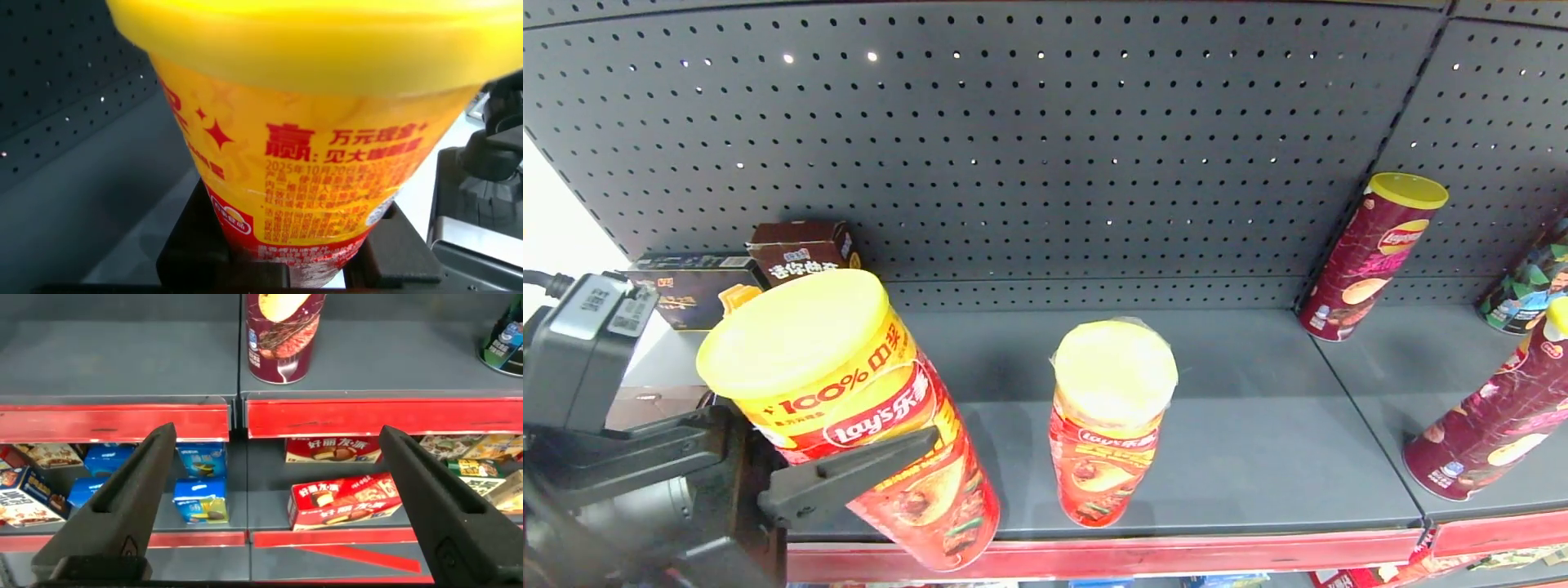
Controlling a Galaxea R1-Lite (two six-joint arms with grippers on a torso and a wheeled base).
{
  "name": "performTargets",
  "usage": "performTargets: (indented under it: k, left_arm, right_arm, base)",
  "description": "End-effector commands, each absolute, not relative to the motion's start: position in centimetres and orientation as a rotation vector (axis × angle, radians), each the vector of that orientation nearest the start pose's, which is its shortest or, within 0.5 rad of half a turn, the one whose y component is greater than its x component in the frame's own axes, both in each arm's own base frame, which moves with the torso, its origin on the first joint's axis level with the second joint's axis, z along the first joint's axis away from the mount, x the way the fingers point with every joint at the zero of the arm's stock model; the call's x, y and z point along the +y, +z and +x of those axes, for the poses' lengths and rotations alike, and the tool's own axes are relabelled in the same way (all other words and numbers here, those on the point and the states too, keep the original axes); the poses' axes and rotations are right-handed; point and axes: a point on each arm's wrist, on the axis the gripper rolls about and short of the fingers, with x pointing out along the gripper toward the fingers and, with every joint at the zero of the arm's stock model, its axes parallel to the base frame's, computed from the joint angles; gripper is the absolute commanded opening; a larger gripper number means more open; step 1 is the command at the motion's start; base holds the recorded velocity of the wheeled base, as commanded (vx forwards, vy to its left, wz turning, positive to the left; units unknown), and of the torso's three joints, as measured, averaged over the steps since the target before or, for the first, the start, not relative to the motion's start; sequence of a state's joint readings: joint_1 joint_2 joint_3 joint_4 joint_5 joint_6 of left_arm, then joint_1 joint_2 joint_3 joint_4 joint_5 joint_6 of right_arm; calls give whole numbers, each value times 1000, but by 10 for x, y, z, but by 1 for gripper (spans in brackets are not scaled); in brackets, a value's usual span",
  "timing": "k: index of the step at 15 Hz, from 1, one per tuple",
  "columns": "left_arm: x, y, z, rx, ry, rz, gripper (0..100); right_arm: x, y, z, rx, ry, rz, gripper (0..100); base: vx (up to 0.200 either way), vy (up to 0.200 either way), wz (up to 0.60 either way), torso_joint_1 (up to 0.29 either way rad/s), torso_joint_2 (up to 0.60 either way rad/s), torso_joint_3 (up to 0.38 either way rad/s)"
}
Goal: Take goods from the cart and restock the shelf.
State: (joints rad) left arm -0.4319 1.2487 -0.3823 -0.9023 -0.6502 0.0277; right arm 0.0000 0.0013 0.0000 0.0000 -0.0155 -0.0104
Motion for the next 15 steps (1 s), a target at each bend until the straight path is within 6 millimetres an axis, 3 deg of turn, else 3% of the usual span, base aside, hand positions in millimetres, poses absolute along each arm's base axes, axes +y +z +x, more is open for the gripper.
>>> performTargets:
  k: [1, 5, 11, 15]
  left_arm:
    - [-99, 212, 171, -33, -1110, 34, 0]
    - [-112, 210, 197, 23, -1116, 37, 0]
    - [-118, 228, 250, 4, -1068, 48, 0]
    - [-133, 223, 305, -50, -1050, 163, 0]
  right_arm:
    - [0, 76, -22, 5, -15, -11, 100]
    - [0, 76, -23, 3, -15, -11, 100]
    - [0, 76, -23, 3, -15, -11, 100]
    - [0, 76, -22, 5, -15, -11, 100]
  base:
    - [0, 0, 0, 0, 0, 0]
    - [0, 0, 0, 0, 0, 0]
    - [0, 0, 0, 0, 0, 0]
    - [0, 0, 0, 0, 0, 0]
